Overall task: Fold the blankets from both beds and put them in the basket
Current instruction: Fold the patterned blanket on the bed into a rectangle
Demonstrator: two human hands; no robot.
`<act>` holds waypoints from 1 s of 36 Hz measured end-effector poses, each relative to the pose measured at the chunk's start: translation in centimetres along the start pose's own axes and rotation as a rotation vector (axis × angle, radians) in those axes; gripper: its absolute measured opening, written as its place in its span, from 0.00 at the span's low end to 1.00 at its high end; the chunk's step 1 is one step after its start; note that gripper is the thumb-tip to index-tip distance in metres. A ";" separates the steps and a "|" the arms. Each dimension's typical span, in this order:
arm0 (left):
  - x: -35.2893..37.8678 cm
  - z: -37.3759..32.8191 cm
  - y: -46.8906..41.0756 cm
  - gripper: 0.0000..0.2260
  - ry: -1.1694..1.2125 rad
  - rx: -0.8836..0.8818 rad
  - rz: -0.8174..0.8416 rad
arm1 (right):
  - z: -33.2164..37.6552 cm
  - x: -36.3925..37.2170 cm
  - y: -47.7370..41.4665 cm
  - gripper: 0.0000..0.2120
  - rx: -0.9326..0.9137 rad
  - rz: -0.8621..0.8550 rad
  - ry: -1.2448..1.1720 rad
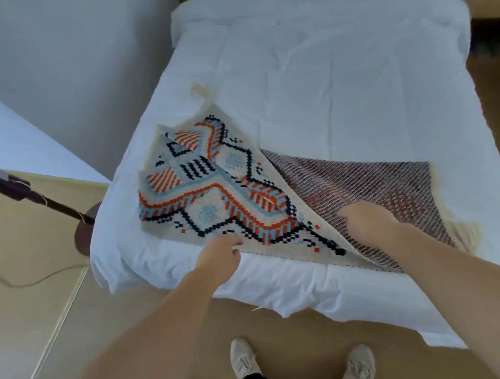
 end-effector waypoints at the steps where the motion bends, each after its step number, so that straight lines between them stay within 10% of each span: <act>1: -0.9 1.2 -0.3 0.18 -0.004 0.000 0.000 | 1.3 -0.2 -0.6 0.15 -0.003 -0.006 0.003; 9: -8.6 10.9 -2.6 0.17 -0.014 -0.064 -0.071 | 12.3 -0.5 -6.8 0.13 -0.090 0.012 0.013; 36: -16.0 16.4 -18.2 0.15 -0.024 -0.143 -0.059 | 17.0 -4.3 -25.4 0.10 -0.073 0.067 -0.036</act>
Point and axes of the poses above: each hand's wrist, its own y-axis away from the middle knuckle, its own x-axis out of the palm, z = x × y, the point moved 6 cm from there along -y, towards the middle knuckle, and after that the axes turned 13 degrees about -x, right-handed, at the moved point
